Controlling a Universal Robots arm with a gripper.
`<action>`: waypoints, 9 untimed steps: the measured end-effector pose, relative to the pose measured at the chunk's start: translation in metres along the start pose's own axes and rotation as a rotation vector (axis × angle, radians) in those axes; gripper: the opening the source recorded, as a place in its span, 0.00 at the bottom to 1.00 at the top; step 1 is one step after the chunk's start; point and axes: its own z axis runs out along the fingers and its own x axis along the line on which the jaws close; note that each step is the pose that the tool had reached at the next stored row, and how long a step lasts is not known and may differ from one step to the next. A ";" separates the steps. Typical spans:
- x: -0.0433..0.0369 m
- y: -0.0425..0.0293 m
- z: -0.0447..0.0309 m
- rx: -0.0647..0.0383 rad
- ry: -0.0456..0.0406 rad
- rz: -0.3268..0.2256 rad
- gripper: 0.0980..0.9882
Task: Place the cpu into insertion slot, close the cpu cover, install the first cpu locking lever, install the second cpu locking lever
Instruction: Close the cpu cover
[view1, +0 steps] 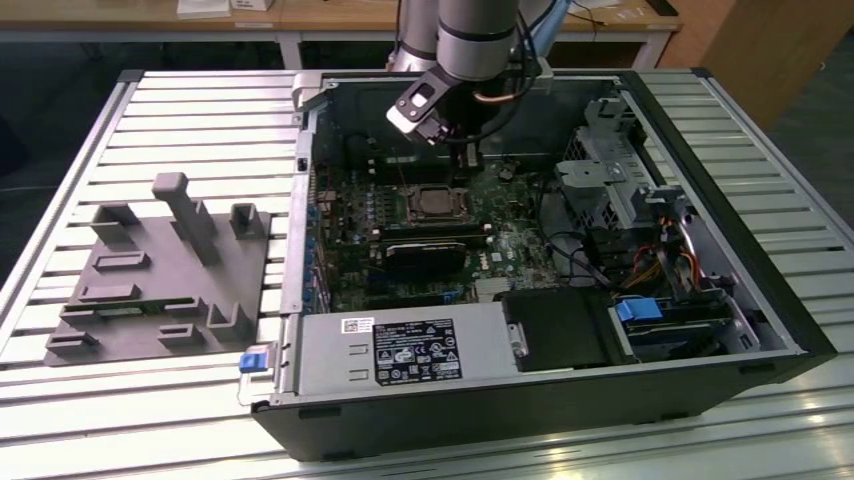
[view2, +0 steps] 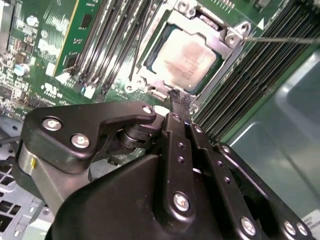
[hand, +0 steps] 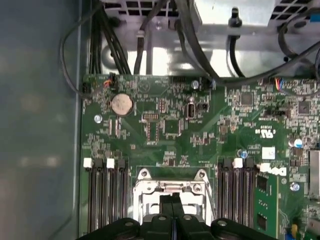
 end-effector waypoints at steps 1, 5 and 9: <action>0.0000 -0.0014 0.0002 0.000 0.0000 0.000 0.01; 0.0001 -0.0044 0.0004 0.000 0.0000 0.000 0.01; 0.0001 -0.0054 0.0005 0.000 0.0001 0.000 0.01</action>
